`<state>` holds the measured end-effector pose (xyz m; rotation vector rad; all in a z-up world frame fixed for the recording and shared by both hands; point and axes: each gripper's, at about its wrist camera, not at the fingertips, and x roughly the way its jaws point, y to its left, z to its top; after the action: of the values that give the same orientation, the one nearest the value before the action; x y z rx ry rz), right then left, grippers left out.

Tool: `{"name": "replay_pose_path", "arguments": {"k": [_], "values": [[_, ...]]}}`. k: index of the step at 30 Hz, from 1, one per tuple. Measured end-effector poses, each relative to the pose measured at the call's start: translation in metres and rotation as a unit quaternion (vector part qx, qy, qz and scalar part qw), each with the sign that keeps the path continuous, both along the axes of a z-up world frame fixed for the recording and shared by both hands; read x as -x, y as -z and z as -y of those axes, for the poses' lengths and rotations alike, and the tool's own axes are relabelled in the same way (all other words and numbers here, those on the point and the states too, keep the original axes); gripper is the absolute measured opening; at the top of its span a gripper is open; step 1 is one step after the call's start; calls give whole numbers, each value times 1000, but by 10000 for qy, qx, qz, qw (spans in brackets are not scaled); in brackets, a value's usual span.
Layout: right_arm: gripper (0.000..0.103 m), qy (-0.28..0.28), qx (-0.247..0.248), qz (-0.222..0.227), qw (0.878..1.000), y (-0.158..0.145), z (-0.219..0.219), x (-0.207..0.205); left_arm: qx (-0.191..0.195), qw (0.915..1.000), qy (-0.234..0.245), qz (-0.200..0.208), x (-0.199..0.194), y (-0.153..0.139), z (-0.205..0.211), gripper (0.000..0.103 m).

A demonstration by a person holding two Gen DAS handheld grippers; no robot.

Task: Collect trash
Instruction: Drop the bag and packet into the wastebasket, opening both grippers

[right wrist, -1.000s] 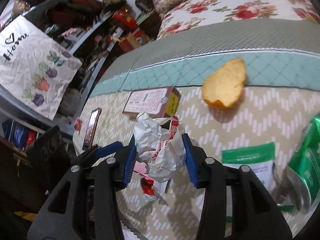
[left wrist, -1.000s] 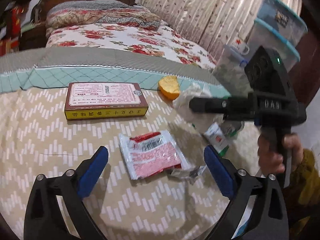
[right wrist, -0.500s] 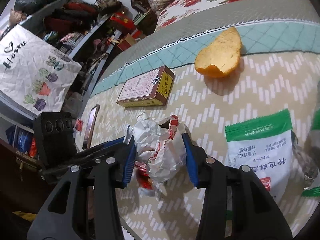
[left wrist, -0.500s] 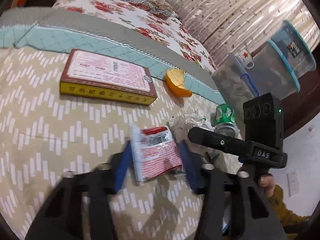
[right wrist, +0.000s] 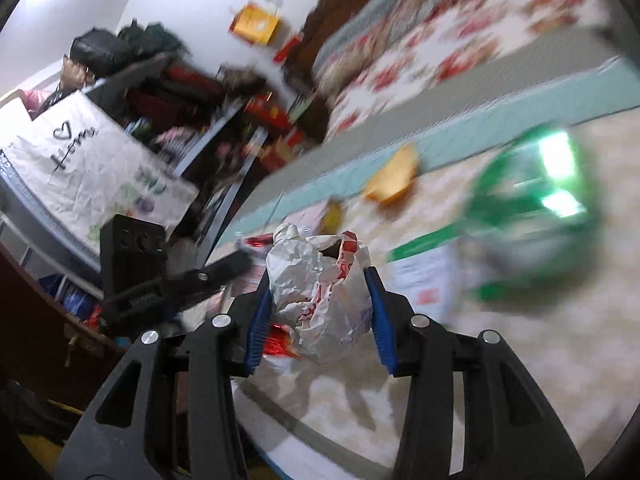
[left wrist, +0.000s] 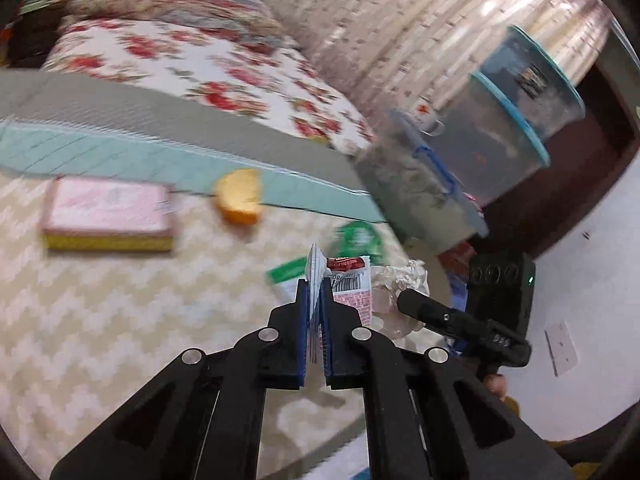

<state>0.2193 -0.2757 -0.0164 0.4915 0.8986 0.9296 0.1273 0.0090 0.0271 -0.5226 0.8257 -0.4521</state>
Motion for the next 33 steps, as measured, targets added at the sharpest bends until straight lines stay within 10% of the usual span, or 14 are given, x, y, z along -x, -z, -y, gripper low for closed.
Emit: {"name": "replay_pose_path", "arguments": {"k": [6,11,18,20,21,22,33], "values": [[46,1683,55,275,9853,-8,144,9,-189,9946,1010,169,-53,-30,112,5],[48,3285,646,303,9418,2,264,8,-460,9835,1716,347,-109,-42,232,6],[56,4079,1160,62,9056,31,347,-16,-905,9701,2246,177,-179,-18,387,6],[69,4181,1206,-28,9003,40,359,-26,-963,9695,2254,77,-198,-5,416,15],[76,4262,1209,-43,8965,44,365,-28,-1059,9688,2240,-11,-207,3,430,39],[76,4329,1207,-43,8933,46,367,-30,-1193,9685,2185,-80,-212,12,441,52],[76,4721,349,-6,8808,49,372,0,-1109,9706,2125,-233,-183,24,386,50]]}}
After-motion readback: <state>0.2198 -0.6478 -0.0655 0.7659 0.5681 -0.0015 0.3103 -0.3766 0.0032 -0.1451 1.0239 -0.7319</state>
